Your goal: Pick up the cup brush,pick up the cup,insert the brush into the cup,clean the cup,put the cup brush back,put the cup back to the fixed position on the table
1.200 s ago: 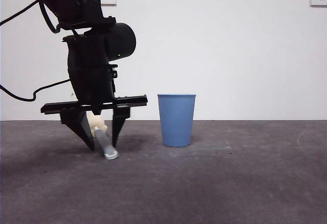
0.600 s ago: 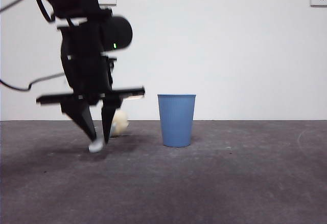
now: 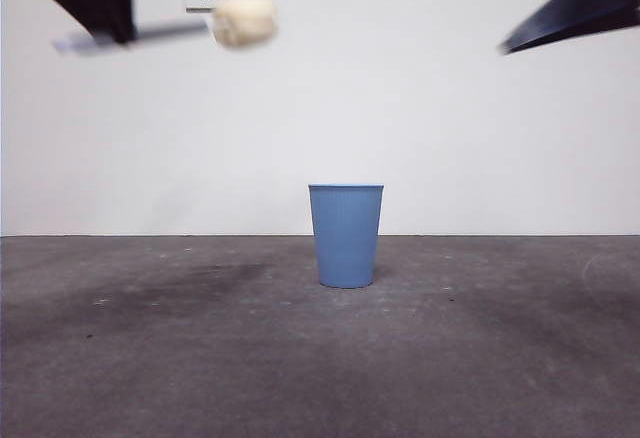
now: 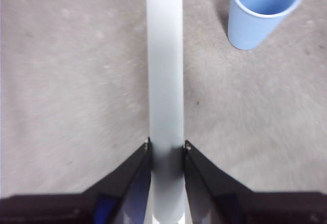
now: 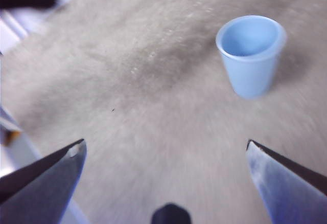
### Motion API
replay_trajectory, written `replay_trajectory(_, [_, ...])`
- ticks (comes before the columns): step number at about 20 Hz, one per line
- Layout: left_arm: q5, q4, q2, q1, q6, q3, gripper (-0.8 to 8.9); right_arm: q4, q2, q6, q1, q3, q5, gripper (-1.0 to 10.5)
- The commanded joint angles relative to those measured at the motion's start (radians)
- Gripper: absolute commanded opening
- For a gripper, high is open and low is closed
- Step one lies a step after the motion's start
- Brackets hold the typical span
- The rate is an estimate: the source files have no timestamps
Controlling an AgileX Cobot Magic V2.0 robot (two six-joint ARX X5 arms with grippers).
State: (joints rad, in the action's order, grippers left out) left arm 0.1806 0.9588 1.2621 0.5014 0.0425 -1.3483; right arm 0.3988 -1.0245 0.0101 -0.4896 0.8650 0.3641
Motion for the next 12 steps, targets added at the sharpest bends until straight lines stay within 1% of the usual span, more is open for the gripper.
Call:
replay_trajectory(1, [0.001,0.053,-0.086,0.001,-0.047,0.003,-0.08,-0.141,-0.111,-0.02,-0.096,-0.046,-0.124,5.4])
replay_trajectory(2, [0.001,0.079,-0.121,0.001,-0.048,0.003,-0.08,-0.205,-0.158,-0.02,-0.115,-0.068,-0.163,5.4])
replay_trajectory(4, [0.002,0.126,-0.179,0.001,-0.053,0.003,-0.08,-0.37,-0.239,-0.004,-0.122,-0.122,-0.166,5.4])
replay_trajectory(7, [0.001,0.19,-0.233,0.001,-0.055,0.003,-0.08,-0.595,-0.357,0.015,-0.113,-0.182,-0.233,5.4])
replay_trajectory(10, [0.001,0.223,-0.251,0.001,-0.054,0.003,-0.08,-0.816,-0.488,0.017,-0.102,-0.188,-0.233,5.4])
replay_trajectory(12, [0.0,0.236,-0.251,0.001,-0.047,0.003,-0.08,-0.927,-0.584,0.02,-0.097,-0.188,-0.245,5.4])
